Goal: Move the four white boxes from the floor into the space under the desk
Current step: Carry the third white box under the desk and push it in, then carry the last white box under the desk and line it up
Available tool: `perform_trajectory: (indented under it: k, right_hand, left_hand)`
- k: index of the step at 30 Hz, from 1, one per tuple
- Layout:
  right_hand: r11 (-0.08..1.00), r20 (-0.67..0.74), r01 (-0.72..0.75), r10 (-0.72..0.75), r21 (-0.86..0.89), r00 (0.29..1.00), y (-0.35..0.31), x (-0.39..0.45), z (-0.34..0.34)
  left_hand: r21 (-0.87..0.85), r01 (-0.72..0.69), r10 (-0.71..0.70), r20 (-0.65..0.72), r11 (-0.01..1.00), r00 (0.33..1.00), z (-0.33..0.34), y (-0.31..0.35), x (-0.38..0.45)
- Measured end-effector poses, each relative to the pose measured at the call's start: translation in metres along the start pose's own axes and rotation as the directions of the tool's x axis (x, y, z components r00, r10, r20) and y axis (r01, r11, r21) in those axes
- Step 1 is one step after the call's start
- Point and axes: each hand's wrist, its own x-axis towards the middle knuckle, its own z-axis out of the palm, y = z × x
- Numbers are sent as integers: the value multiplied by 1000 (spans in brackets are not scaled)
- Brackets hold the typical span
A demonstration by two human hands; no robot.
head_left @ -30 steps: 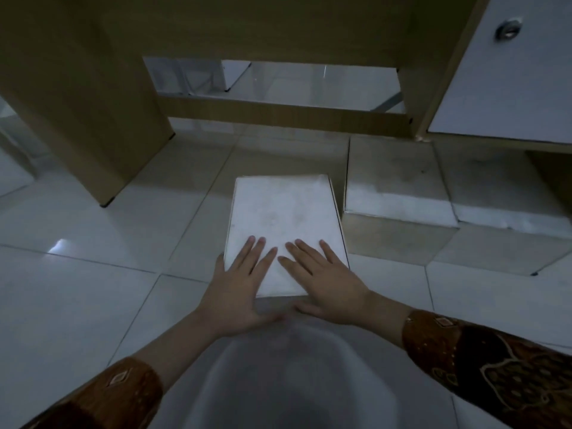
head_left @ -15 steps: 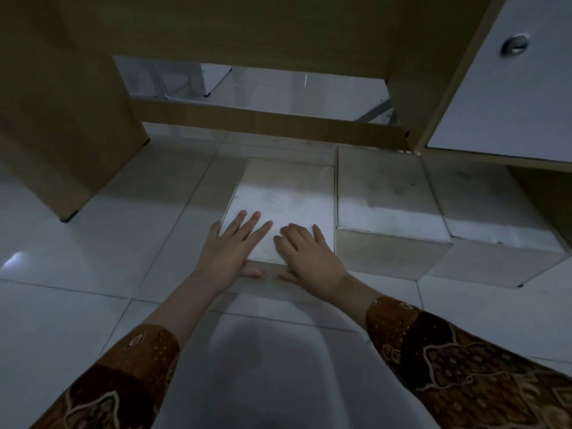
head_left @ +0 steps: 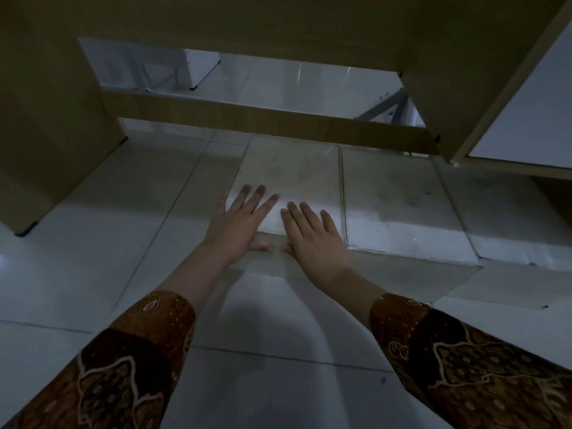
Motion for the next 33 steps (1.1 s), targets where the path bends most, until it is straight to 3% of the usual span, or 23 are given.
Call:
perform_trajectory:
  k: [6,12,14,17,22,27,33]
  right_hand:
    - [999,15,-31,31,9,999,0,4,-3]
    - [984,236,-72,32,161,971,-2,-30,-28]
    - [983,248,-74,31,166,968,8,-54,-42]
    - [977,213,-122,84,177,973,34,-83,-63]
    - [914,53,-263,260,308,964,87,-123,-98]
    - [822,33,-362,388,440,921,149,-184,-126]
    - [785,4,-404,455,470,890,241,-272,-148]
  left_hand:
    - [1,72,-72,26,997,997,-2,5,7]
    - [-28,243,-241,57,970,969,-9,43,-22]
    - [-45,247,-243,82,968,967,-16,61,-35]
    - [-96,122,-110,122,988,986,-32,85,-47]
    - [-280,-98,79,-79,955,994,-79,150,-44]
    - [-335,-255,177,-247,907,953,-118,240,-49]
    - [-335,-417,309,-330,845,892,-148,355,-35]
